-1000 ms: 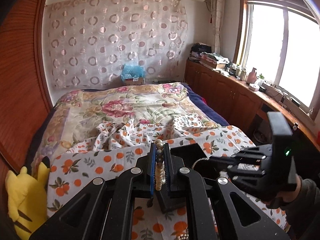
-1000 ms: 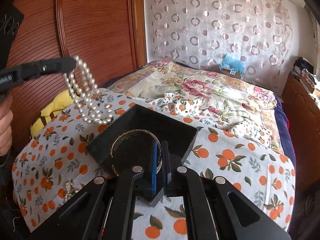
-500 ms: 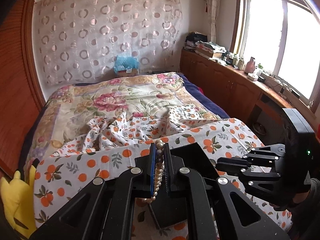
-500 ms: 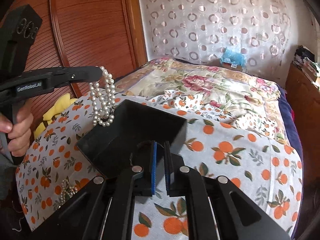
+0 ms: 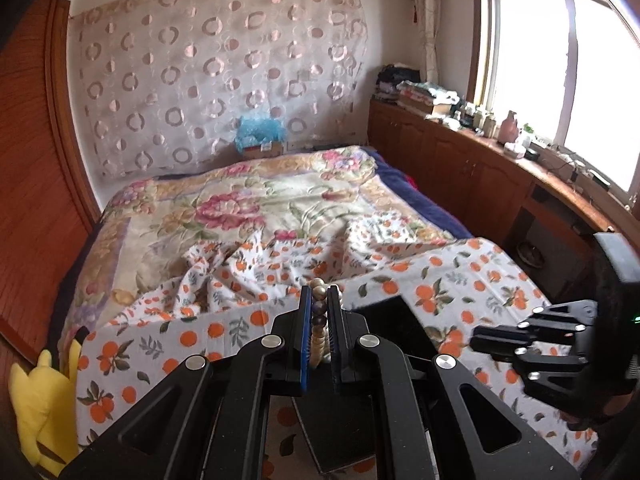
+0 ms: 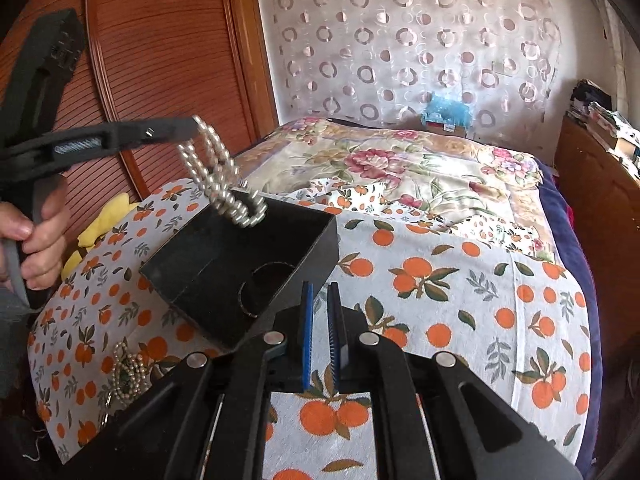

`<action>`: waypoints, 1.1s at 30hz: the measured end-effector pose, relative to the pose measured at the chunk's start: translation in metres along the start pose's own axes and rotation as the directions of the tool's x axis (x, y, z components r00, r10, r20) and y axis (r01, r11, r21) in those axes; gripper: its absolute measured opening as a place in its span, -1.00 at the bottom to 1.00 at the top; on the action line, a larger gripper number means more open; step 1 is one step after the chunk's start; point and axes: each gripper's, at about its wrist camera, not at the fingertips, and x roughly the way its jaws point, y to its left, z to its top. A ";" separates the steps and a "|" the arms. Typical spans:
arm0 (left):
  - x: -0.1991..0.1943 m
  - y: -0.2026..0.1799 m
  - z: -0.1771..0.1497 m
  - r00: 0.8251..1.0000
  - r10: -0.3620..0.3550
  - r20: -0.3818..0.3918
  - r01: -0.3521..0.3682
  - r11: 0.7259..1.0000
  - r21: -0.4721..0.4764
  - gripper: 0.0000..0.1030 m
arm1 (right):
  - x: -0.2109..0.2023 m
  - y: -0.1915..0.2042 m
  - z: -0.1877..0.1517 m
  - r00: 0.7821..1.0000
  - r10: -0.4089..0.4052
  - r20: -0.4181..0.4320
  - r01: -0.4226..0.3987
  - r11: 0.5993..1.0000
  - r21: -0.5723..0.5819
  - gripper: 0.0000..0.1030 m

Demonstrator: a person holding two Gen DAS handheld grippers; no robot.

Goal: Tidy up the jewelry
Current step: 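Carry the pearl necklace over the black box and open the left gripper, then move the left gripper back to the silver rhinestone hair comb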

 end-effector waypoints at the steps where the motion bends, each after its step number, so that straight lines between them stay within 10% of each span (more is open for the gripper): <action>1: 0.004 0.000 -0.003 1.000 0.013 -0.012 -0.013 1.000 0.000 -0.72 | -0.002 0.002 -0.002 1.000 -0.004 0.000 0.004 1.000 -0.003 -0.82; 4: 0.002 0.000 -0.013 1.000 0.019 -0.016 -0.019 1.000 -0.001 -0.07 | -0.011 0.008 -0.008 1.000 -0.014 0.002 0.014 1.000 -0.010 -0.82; 8: -0.014 -0.005 -0.030 1.000 0.020 -0.015 -0.020 1.000 0.009 0.11 | -0.031 0.022 -0.019 1.000 -0.023 0.021 0.024 1.000 -0.020 -0.66; 33: -0.127 -0.055 -0.178 0.998 0.000 -0.067 0.002 1.000 0.031 0.35 | -0.109 0.094 -0.129 0.997 -0.073 0.011 0.073 0.997 -0.017 -0.29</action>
